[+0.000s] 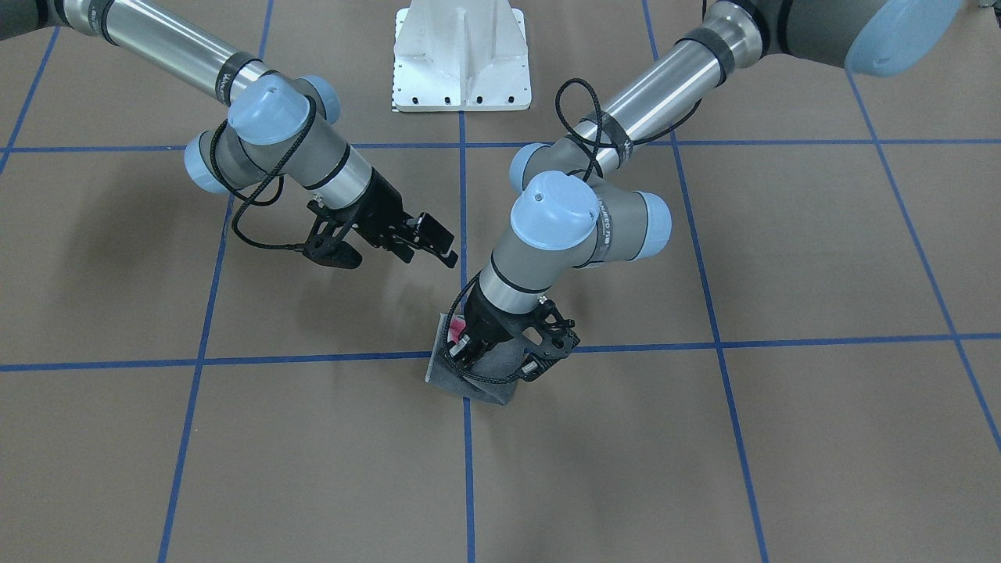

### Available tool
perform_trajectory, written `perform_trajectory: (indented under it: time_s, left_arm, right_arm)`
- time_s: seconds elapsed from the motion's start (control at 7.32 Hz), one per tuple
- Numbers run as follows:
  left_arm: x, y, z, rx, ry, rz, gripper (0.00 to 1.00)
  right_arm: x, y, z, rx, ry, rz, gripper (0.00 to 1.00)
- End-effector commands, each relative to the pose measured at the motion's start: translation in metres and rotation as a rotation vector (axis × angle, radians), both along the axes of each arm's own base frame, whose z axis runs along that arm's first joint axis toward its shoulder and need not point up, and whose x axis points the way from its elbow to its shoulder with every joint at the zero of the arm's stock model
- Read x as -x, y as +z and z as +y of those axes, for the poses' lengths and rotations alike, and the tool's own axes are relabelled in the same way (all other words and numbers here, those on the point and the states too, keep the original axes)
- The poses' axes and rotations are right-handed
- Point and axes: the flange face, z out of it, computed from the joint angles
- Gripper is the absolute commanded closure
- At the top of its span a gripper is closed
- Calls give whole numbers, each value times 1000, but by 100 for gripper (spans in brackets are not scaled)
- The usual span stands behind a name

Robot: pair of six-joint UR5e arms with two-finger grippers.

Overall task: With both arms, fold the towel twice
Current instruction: 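Lower the folded towel onto the table with both grippers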

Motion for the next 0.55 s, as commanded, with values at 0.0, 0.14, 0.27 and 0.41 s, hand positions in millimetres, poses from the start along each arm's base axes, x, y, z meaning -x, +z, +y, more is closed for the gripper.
perform_trajectory:
  time_s: [0.0, 0.14, 0.27, 0.41]
  left_arm:
    - [-7, -6, 2, -9, -2, 5, 100]
    - [-11, -9, 6, -13, 5, 8, 44]
    - [-22, -9, 16, -21, 7, 4, 0]
    - [-29, -16, 23, -35, 1, 9, 0]
  right_arm:
    - [-4, 0, -4, 2, -2, -2, 0]
    - [-6, 0, -5, 3, -3, -2, 0]
    - [-8, 1, -8, 3, 1, -1, 0]
    - [-16, 5, -10, 8, -3, -1, 0]
